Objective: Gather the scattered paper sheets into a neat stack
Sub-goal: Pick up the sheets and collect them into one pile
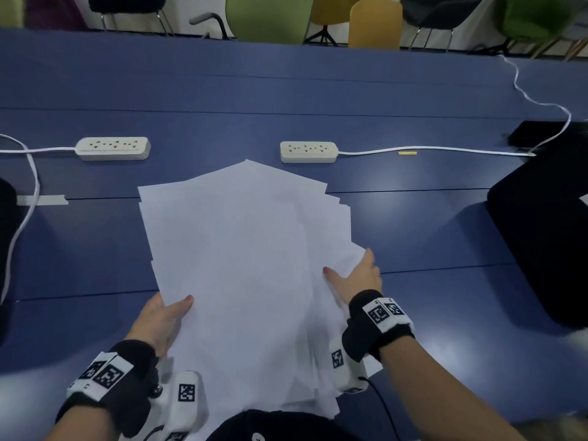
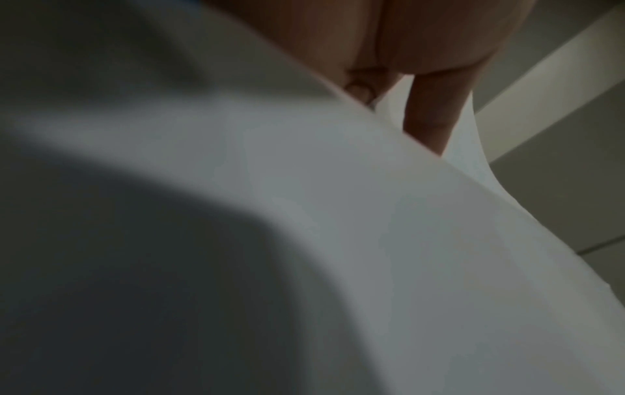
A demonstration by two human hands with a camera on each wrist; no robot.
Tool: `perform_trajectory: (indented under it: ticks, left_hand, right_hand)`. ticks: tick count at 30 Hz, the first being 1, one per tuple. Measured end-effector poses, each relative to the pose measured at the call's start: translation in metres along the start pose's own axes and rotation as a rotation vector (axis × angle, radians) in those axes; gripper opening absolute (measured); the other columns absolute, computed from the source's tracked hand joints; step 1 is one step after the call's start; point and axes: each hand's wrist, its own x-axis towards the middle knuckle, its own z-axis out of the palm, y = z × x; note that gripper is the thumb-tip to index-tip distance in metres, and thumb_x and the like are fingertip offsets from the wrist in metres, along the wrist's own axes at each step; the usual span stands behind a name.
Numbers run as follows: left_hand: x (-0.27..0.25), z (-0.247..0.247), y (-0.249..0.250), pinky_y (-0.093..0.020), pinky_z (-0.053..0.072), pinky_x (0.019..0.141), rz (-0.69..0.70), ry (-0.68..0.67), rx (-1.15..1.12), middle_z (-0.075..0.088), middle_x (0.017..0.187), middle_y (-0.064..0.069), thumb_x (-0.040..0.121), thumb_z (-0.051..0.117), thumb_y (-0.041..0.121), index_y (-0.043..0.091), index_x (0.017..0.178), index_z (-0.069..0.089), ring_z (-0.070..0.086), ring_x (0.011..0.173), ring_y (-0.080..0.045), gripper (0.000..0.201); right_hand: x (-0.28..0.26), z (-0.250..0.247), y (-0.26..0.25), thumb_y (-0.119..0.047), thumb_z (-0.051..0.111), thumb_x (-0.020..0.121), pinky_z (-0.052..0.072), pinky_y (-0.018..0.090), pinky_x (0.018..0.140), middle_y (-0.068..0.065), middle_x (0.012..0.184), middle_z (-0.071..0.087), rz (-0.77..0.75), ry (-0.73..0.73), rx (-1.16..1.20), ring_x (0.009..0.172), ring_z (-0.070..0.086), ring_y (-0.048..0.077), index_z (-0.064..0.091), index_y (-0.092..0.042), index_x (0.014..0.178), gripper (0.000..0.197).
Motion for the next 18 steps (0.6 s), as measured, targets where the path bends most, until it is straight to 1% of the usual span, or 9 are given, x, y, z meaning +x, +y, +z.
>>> perform_trajectory:
  ticks: [2,4,7,11,13,15,16,17,18]
  left_hand:
    - [0.000,0.005,0.002,-0.027,0.043,0.078,0.001,-0.024,0.020,0.061,0.104,-0.007,0.093,0.042,-0.003,0.004,0.127,0.046,0.058,0.088,-0.015,0.035]
    - [0.000,0.006,0.002,-0.028,0.041,0.080,-0.003,-0.022,0.024,0.061,0.104,-0.007,0.093,0.041,-0.004,0.003,0.128,0.045,0.057,0.088,-0.013,0.036]
    - [0.001,0.004,-0.001,-0.030,0.041,0.083,-0.016,-0.011,0.020,0.060,0.108,-0.008,0.092,0.042,-0.004,0.001,0.131,0.043,0.058,0.089,-0.014,0.039]
    - [0.003,0.004,-0.001,-0.034,0.036,0.090,-0.010,-0.007,0.030,0.056,0.118,-0.012,0.092,0.043,-0.004,0.001,0.130,0.044,0.057,0.087,-0.013,0.039]
    - [0.005,0.003,-0.001,-0.035,0.036,0.091,-0.012,-0.002,0.048,0.055,0.120,-0.012,0.092,0.044,-0.003,0.002,0.130,0.045,0.058,0.092,-0.019,0.038]
    - [0.006,0.003,-0.001,-0.035,0.036,0.091,-0.015,0.013,0.062,0.058,0.117,-0.012,0.092,0.044,-0.003,0.004,0.128,0.046,0.056,0.099,-0.026,0.037]
    - [0.007,0.003,-0.001,-0.036,0.036,0.090,-0.015,0.018,0.065,0.060,0.112,-0.010,0.092,0.044,-0.003,0.006,0.126,0.046,0.055,0.099,-0.026,0.036]
    - [0.007,0.003,-0.001,-0.035,0.036,0.090,-0.015,0.018,0.069,0.061,0.107,-0.008,0.092,0.045,-0.002,0.009,0.123,0.047,0.055,0.098,-0.025,0.034]
    - [0.007,0.003,-0.002,-0.036,0.036,0.089,-0.015,0.021,0.072,0.061,0.106,-0.007,0.092,0.045,-0.002,0.011,0.120,0.048,0.055,0.098,-0.025,0.031]
  right_hand:
    - [0.002,0.006,-0.008,-0.035,0.072,0.074,0.037,0.041,0.101,0.020,0.140,0.036,0.041,-0.026,0.098,0.127,0.039,0.035,0.010,-0.013,0.142,0.094]
    - [0.003,0.012,-0.011,-0.039,0.075,0.069,0.035,0.043,0.101,0.018,0.140,0.033,0.099,0.073,0.059,0.127,0.034,0.036,0.012,-0.014,0.142,0.099]
    - [-0.001,0.017,-0.008,-0.039,0.076,0.066,0.033,0.046,0.101,0.016,0.140,0.026,0.135,0.191,-0.071,0.124,0.027,0.035,0.005,-0.020,0.144,0.107]
    - [0.001,0.013,-0.010,-0.026,0.077,0.069,0.033,0.048,0.105,0.022,0.141,0.028,0.115,0.152,0.149,0.127,0.034,0.040,0.001,-0.021,0.146,0.108]
    - [0.004,0.009,-0.011,-0.024,0.075,0.071,0.034,0.047,0.105,0.022,0.142,0.033,0.123,0.131,0.248,0.129,0.037,0.039,0.002,-0.016,0.146,0.105]
    - [0.006,0.004,-0.006,-0.025,0.073,0.073,0.039,0.042,0.097,0.019,0.136,0.043,0.172,0.095,0.314,0.122,0.045,0.036,0.011,-0.010,0.143,0.094]
    - [0.007,0.002,-0.004,-0.027,0.072,0.073,0.042,0.040,0.090,0.017,0.125,0.049,0.203,0.074,0.329,0.111,0.050,0.035,0.023,-0.008,0.136,0.082]
    - [0.008,-0.001,-0.001,-0.030,0.072,0.071,0.044,0.037,0.081,0.013,0.108,0.053,0.225,0.050,0.335,0.096,0.052,0.032,0.037,-0.008,0.119,0.063]
    - [0.009,-0.004,0.001,-0.034,0.072,0.068,0.043,0.033,0.075,0.007,0.089,0.051,0.230,0.018,0.340,0.083,0.050,0.029,0.041,-0.010,0.095,0.047]
